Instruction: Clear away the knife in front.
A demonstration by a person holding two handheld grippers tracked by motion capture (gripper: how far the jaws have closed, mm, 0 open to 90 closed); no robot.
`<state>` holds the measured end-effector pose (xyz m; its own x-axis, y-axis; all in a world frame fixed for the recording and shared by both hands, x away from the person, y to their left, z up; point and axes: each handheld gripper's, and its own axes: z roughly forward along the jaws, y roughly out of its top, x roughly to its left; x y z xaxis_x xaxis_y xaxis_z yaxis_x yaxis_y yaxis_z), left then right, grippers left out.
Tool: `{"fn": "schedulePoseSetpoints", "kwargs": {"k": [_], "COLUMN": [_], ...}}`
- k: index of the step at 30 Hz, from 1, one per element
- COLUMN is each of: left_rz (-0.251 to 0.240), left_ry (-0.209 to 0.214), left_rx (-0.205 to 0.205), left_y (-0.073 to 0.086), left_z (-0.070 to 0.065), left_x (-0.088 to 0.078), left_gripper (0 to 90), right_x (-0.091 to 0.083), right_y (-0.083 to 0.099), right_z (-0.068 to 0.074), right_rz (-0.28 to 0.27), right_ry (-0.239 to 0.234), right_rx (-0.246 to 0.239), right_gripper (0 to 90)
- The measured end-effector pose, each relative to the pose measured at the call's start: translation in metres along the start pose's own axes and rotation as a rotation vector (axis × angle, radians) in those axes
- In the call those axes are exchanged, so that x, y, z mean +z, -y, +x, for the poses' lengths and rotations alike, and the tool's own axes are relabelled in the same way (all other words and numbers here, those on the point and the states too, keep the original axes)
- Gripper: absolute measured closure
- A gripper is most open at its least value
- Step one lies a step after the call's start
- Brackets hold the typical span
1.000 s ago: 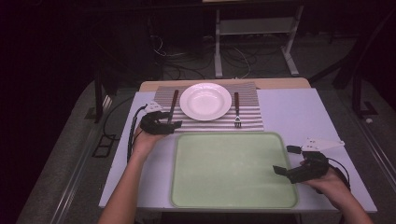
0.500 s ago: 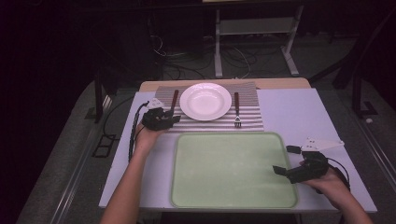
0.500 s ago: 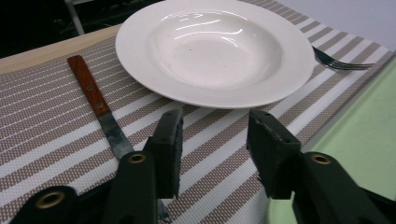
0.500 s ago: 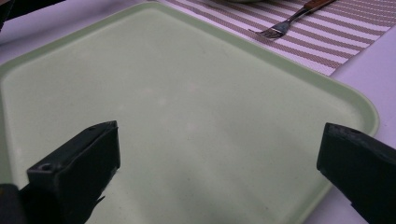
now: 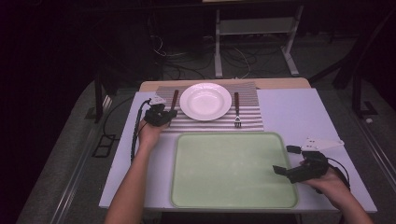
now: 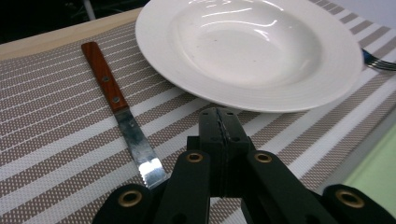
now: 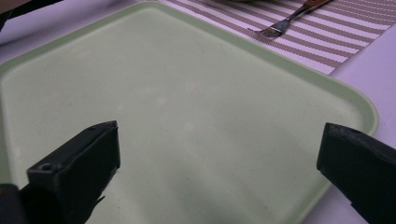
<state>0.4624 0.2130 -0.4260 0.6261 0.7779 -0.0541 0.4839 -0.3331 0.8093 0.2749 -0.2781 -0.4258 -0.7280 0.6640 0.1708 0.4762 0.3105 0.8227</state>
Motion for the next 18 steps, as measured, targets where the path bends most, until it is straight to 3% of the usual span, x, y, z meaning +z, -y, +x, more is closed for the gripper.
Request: {"fn": "schedulePoseSetpoints", "kwargs": {"k": [18], "left_rz": [0.082], "left_ry": [-0.062], "left_rx": [-0.043], "left_y": [0.008], "left_z": [0.014], "left_x": [0.023], "left_gripper": [89.5], "right_x": [0.000], "right_y": [0.000], "right_z": [-0.002], "right_rz": [0.001], "right_ry": [0.005], "right_rx": [0.006], "right_gripper": [0.0]}}
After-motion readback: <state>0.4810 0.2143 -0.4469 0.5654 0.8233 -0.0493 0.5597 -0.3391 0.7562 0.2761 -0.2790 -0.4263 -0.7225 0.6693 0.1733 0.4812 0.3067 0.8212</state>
